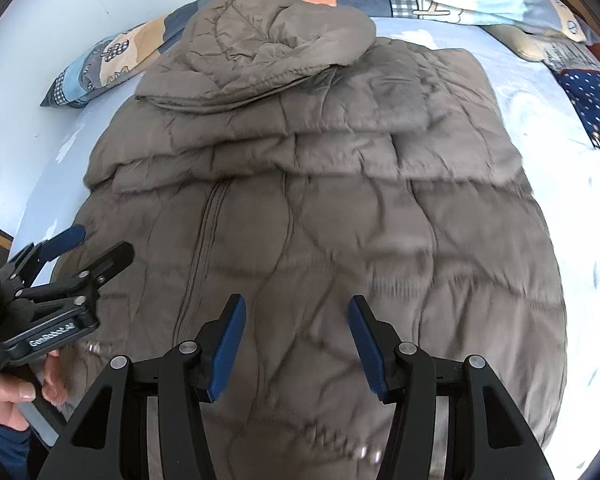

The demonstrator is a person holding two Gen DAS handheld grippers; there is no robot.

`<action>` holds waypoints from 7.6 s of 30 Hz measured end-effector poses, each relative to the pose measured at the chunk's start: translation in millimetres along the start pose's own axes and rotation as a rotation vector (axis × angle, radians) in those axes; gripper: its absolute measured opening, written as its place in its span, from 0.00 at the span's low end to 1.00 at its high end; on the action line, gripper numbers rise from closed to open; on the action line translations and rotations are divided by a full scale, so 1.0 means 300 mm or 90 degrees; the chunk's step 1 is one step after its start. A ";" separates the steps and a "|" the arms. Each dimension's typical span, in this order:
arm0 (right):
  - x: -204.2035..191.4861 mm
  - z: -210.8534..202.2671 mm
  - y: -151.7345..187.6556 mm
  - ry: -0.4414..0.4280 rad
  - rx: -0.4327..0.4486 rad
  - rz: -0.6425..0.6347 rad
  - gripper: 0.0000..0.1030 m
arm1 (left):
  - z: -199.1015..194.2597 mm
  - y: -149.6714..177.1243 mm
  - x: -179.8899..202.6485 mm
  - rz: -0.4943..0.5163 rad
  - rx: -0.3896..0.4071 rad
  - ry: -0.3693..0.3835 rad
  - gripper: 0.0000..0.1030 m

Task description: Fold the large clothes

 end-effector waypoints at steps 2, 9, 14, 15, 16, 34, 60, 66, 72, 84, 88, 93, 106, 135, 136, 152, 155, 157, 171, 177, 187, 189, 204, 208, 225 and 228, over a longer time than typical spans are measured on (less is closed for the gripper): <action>-0.003 -0.043 0.050 0.009 0.014 -0.002 0.56 | -0.051 0.045 -0.005 -0.015 0.012 -0.009 0.91; -0.034 -0.141 0.310 0.014 0.032 0.002 0.56 | -0.193 0.300 -0.008 -0.043 0.002 -0.033 0.91; -0.023 -0.185 0.454 0.032 0.029 0.004 0.56 | -0.276 0.483 -0.033 -0.080 -0.011 -0.050 0.91; -0.020 -0.186 0.468 0.036 0.027 0.006 0.56 | -0.281 0.502 -0.041 -0.096 -0.017 -0.042 0.91; -0.018 -0.186 0.479 0.041 0.025 0.007 0.56 | -0.283 0.523 -0.052 -0.118 -0.023 -0.033 0.91; -0.003 -0.075 0.578 0.080 0.024 -0.019 0.59 | -0.207 0.630 -0.028 -0.045 0.015 -0.098 1.00; -0.003 -0.063 0.579 0.053 0.053 0.008 0.82 | -0.201 0.634 -0.025 -0.031 0.028 -0.101 1.00; -0.010 -0.082 0.573 0.018 0.040 -0.006 0.87 | -0.209 0.615 -0.019 -0.020 0.005 -0.098 1.00; 0.110 -0.282 0.529 -0.064 0.131 0.079 0.82 | -0.364 0.576 -0.071 -0.057 0.036 -0.035 1.00; 0.709 -0.320 0.746 -0.083 0.099 0.474 0.82 | -0.398 0.779 -0.502 -0.395 -0.043 0.064 0.84; 0.696 -0.273 0.742 -0.097 0.075 0.473 0.82 | -0.358 0.811 -0.491 -0.450 -0.054 0.126 0.78; 0.620 -0.175 0.705 -0.074 0.019 0.431 0.73 | -0.339 0.796 -0.425 -0.406 -0.054 0.142 0.78; 0.492 -0.122 0.690 -0.049 0.002 0.343 0.22 | -0.325 0.839 -0.420 -0.409 -0.055 0.156 0.55; 0.475 -0.059 0.661 -0.017 0.010 0.338 0.26 | -0.299 0.769 -0.287 -0.213 -0.004 0.006 0.30; 0.487 -0.057 0.669 -0.023 0.013 0.351 0.30 | -0.299 0.771 -0.289 -0.214 -0.004 0.008 0.31; 0.503 -0.114 0.679 -0.098 0.029 0.379 0.13 | -0.311 0.747 -0.271 -0.182 -0.007 -0.022 0.28; 0.496 -0.178 0.674 -0.100 0.072 0.365 0.12 | -0.346 0.739 -0.252 -0.159 0.015 -0.020 0.20; 0.491 -0.232 0.671 -0.098 0.105 0.357 0.12 | -0.375 0.732 -0.249 -0.155 0.032 -0.016 0.19; 0.434 -0.494 0.698 -0.108 0.214 0.287 0.10 | -0.621 0.700 -0.197 -0.067 0.134 0.002 0.17; 0.432 -0.578 0.648 -0.119 0.251 0.262 0.10 | -0.685 0.653 -0.208 -0.031 0.145 0.018 0.17; 0.436 -0.729 0.432 -0.130 0.338 0.243 0.10 | -0.827 0.391 -0.210 0.011 0.233 0.029 0.18; 0.444 -0.750 0.382 -0.129 0.350 0.248 0.10 | -0.845 0.336 -0.210 0.015 0.248 0.033 0.18; 0.458 -0.773 -0.095 -0.073 0.406 0.230 0.10 | -0.816 -0.071 -0.299 -0.028 0.291 0.063 0.18; 0.466 -0.703 -0.260 -0.048 0.406 0.226 0.10 | -0.743 -0.214 -0.333 -0.037 0.290 0.060 0.18; 0.546 0.024 -0.712 0.089 0.280 0.184 0.10 | 0.029 -0.578 -0.498 -0.067 0.162 -0.045 0.21; 0.569 0.158 -0.724 0.097 0.239 0.194 0.11 | 0.139 -0.575 -0.517 -0.066 0.149 -0.047 0.21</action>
Point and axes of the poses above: each gripper's, at about its wrist camera, not at the fingertips, and z roughly the way its jaws point, x to its right, y to its underside, the point moved 4 cm from there along z, roughly the way its jaws point, and after that the axes turned 8 degrees about y, right-handed, at the moved point
